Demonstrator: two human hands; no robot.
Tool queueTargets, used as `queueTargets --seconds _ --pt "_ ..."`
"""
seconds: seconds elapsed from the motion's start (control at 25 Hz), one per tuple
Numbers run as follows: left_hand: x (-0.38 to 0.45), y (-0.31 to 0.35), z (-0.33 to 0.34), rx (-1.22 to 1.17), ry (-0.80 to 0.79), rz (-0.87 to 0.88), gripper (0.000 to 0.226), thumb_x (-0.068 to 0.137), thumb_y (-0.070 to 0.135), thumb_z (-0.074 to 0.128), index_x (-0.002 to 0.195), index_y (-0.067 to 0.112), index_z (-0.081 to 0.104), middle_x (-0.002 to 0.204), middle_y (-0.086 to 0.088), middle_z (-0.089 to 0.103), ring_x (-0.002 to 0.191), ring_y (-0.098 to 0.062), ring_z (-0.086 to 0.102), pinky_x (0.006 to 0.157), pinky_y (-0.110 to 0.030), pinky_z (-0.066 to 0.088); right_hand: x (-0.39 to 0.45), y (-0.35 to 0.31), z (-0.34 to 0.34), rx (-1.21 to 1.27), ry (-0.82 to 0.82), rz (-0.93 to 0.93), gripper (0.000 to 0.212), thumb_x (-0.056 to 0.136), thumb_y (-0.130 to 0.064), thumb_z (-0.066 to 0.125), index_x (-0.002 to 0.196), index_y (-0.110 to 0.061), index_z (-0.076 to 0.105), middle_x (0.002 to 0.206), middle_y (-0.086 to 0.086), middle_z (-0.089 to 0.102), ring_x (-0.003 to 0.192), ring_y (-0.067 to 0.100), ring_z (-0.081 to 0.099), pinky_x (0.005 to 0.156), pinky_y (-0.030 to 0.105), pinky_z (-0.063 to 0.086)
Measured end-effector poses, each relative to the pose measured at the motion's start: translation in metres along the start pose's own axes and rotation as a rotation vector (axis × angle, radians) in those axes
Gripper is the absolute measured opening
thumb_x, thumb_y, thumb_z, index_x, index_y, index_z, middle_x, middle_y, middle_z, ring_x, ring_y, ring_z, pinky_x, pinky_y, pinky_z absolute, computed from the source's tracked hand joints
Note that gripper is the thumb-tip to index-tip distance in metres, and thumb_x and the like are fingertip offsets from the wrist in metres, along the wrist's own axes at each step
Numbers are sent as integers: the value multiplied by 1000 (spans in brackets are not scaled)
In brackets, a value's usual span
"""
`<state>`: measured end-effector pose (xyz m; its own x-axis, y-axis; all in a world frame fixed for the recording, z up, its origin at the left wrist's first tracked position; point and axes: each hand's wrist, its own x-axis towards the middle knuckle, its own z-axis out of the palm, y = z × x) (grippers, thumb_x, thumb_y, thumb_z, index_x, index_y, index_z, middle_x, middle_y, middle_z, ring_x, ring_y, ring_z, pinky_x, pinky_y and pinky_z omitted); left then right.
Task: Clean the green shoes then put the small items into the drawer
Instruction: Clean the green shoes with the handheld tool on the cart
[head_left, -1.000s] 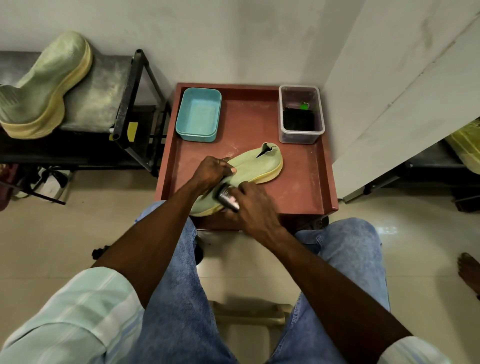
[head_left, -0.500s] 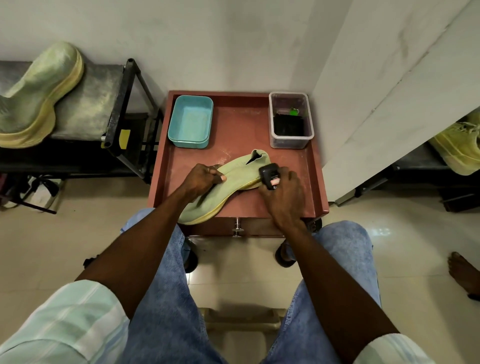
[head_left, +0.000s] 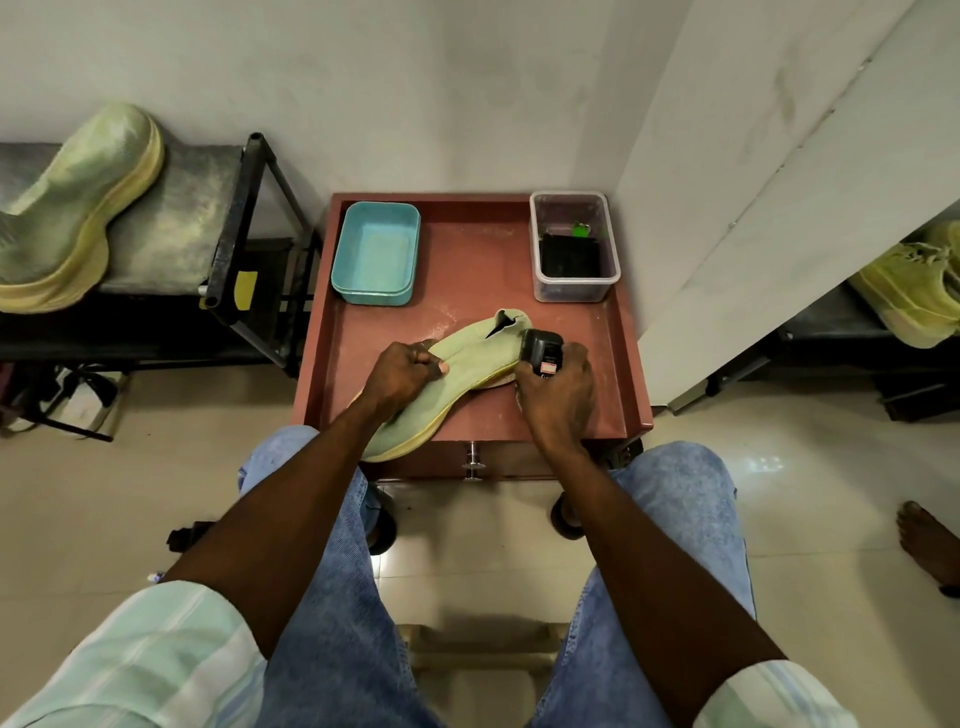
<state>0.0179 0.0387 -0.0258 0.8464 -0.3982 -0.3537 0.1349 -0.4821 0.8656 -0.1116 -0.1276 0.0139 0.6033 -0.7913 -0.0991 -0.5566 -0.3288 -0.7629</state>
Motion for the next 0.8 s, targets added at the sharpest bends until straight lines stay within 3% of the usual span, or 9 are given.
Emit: queueTargets --seconds 0.12,0.2,0.28,0.32,0.4,0.48,0.56,0.72,0.8 --pt "-3 5 3 0 18 12 18 80 12 75 62 9 69 78 5 67 65 -12 55 69 -27 47 -10 -3 6 19 -78 -126 60 79 -34 70 129 -13 44 112 4 54 96 18 53 68 24 43" --pt "-3 4 3 -10 17 27 26 79 11 75 56 19 67 71 0 70 60 -7 48 68 -26 40 3 5 0 13 -44 12 61 79 -36 71 129 -12 45 115 8 56 98 21 54 71 28 39" --pt "-3 3 1 -3 19 29 25 79 12 76 56 21 68 82 -5 74 62 -5 50 70 -29 42 16 4 -7 108 67 248 60 80 -38 72 128 -12 48 117 9 59 103 24 59 74 27 37" --pt "-1 2 1 4 13 31 22 78 14 76 58 21 70 83 -3 74 66 -8 55 72 -34 45 19 2 -7 165 87 258 58 80 -38 73 126 -13 48 115 8 61 101 25 62 74 26 40" --pt "1 1 1 26 10 29 10 77 17 76 67 17 75 102 -4 73 87 -20 66 87 -41 50 15 -2 -2 220 7 106 54 80 -37 73 123 -16 49 110 4 61 93 19 63 67 24 47" --pt "0 1 1 46 8 42 5 77 17 76 78 12 78 116 -5 70 100 -25 66 94 -43 51 17 0 -1 151 -33 75 51 81 -38 71 122 -15 50 107 1 60 90 17 61 61 20 42" --pt "0 0 1 54 7 41 10 78 17 76 84 10 79 120 -1 68 104 -21 65 97 -42 49 23 2 -8 132 36 212 49 81 -40 71 119 -14 55 106 3 62 94 21 61 64 22 39" --pt "2 -1 1 53 -8 40 12 75 20 77 82 11 79 122 4 67 104 -18 65 98 -39 49 19 -3 -1 223 -36 94 47 81 -38 71 118 -15 52 103 2 62 88 17 62 61 18 43" --pt "0 -1 1 62 -13 41 10 76 19 77 81 11 78 122 4 67 103 -17 65 97 -38 48 18 -4 -1 138 -30 162 51 81 -38 70 122 -13 52 108 5 62 89 18 58 57 19 35"
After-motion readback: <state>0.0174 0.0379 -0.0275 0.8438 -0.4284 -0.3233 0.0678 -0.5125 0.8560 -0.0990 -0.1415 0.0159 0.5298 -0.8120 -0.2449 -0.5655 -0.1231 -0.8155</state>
